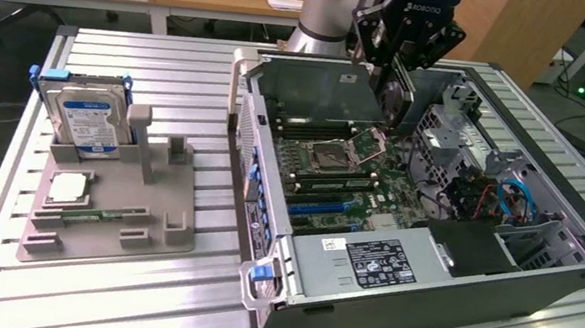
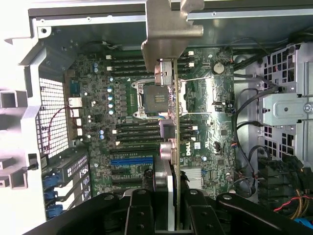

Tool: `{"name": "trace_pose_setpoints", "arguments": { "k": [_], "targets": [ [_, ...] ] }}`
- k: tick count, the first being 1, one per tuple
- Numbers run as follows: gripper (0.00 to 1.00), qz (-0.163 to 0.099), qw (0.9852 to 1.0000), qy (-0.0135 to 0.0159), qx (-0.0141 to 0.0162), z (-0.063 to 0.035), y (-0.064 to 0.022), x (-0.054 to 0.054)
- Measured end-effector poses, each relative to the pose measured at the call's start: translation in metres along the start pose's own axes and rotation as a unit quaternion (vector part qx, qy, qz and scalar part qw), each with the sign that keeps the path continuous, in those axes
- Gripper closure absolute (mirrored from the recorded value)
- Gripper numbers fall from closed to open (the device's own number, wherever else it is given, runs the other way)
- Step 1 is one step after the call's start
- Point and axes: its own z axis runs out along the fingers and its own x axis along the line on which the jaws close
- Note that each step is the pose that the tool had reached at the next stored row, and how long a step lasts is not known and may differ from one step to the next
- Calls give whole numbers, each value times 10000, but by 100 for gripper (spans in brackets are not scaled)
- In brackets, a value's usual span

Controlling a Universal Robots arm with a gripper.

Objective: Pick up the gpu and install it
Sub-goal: 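Pick up the gpu and move the gpu toward the slot, then insert the gpu into the slot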

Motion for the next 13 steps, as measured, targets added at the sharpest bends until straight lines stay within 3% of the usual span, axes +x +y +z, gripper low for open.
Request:
{"name": "trace_pose_setpoints", "arguments": {
  "k": [13],
  "targets": [
    [72, 0, 10000, 0, 0, 1, 3, -42]
  ]
}}
